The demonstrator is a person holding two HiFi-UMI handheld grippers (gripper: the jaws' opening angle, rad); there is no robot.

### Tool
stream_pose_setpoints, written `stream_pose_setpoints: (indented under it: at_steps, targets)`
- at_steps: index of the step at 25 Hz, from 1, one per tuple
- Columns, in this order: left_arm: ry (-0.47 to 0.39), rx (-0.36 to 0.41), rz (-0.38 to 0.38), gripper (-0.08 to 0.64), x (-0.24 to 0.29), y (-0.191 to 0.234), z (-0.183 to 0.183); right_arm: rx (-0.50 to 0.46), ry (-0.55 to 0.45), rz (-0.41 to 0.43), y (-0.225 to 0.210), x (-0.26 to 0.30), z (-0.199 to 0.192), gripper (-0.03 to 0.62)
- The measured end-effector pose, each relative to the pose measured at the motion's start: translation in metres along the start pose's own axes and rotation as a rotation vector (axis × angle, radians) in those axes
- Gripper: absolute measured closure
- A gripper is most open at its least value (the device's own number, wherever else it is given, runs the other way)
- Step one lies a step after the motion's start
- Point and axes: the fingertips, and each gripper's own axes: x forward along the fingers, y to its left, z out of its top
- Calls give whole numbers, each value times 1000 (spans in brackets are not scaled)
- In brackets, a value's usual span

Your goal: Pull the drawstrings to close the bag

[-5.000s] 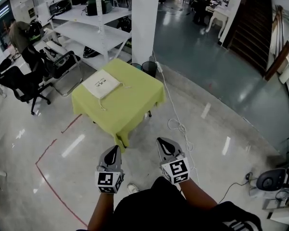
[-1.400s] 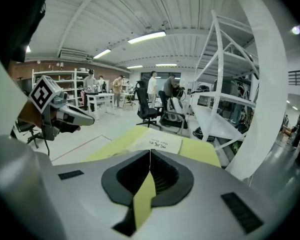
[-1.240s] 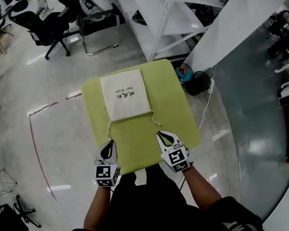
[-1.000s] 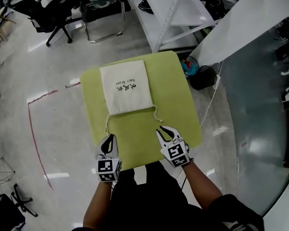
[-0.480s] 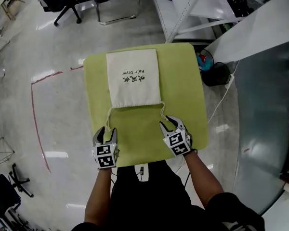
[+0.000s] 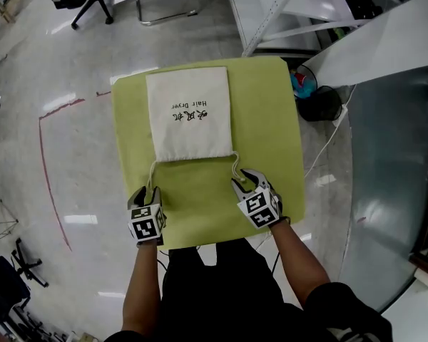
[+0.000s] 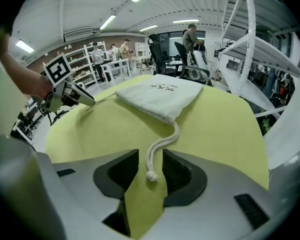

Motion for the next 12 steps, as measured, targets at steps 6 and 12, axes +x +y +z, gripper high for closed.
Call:
stream_pose_setpoints:
  at_steps: [6,12]
  targets:
    - [49,-10,-13,367,6,-1,-4,-35,27,26,2,4,-4,466]
    - [66,37,36,354,10,-6,-7,-11,23,41,3,6,-8,506]
